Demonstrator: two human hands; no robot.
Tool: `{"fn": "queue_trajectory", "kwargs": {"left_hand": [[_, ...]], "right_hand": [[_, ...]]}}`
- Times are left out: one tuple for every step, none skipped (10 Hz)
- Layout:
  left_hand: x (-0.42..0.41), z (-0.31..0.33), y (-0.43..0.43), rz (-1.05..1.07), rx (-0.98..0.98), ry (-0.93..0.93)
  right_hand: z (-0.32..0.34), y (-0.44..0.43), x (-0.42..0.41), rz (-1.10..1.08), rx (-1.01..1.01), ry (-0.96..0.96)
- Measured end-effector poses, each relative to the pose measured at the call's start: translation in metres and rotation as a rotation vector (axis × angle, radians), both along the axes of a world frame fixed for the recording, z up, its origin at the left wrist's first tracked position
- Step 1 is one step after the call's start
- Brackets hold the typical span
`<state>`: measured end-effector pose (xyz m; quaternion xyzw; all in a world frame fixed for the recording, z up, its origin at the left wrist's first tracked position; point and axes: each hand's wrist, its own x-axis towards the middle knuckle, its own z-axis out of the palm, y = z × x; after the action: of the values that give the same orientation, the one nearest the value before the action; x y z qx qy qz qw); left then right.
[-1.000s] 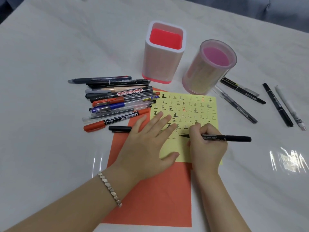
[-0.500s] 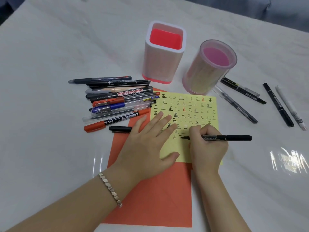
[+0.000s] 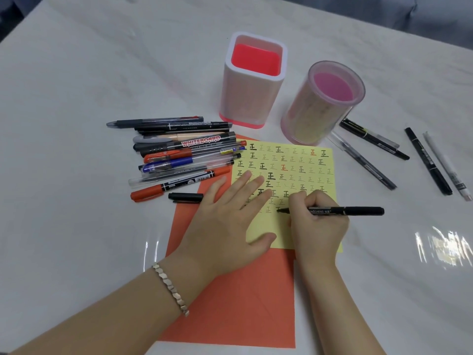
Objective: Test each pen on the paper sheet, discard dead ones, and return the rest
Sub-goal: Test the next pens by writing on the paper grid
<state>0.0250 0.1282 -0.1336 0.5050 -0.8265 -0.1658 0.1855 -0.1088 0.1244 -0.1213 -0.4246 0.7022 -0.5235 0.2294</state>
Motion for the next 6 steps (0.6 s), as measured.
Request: {"fn": "queue_trajectory", "kwargs": {"left_hand": [[-0.0001,-0.0005,0.0,0.001,-0.003,0.003],[-0.0002,-0.0009,-0.0003,0.004,-0.01,0.011],[-0.0001,-0.0019,0.0,0.004,-0.018,0.015],[0.0002,-0.0026,0.0002,0.0,-0.029,0.019],[0.0002,-0.0031,0.0,-0.003,-0.033,0.017],[0.0005,-0.0032,0.0,-0.006,-0.041,0.013]], "right_hand": [[-0.0004,-0.0003,-0.0002,-0.005,0.006,0.002],[-0.0003,0.0009,-0.0013,-0.02,0.017,-0.03],[0.0007,0.0017,-0.001,-0.009,0.034,-0.03],[0.0006,0.0012,-0.0001,0.004,0.04,-0.032],[-0.0005,0.0011,0.0001,0.011,0.044,-0.015],[-0.0006,0.0025,-0.0005,-0.023,0.036,-0.023]]}}
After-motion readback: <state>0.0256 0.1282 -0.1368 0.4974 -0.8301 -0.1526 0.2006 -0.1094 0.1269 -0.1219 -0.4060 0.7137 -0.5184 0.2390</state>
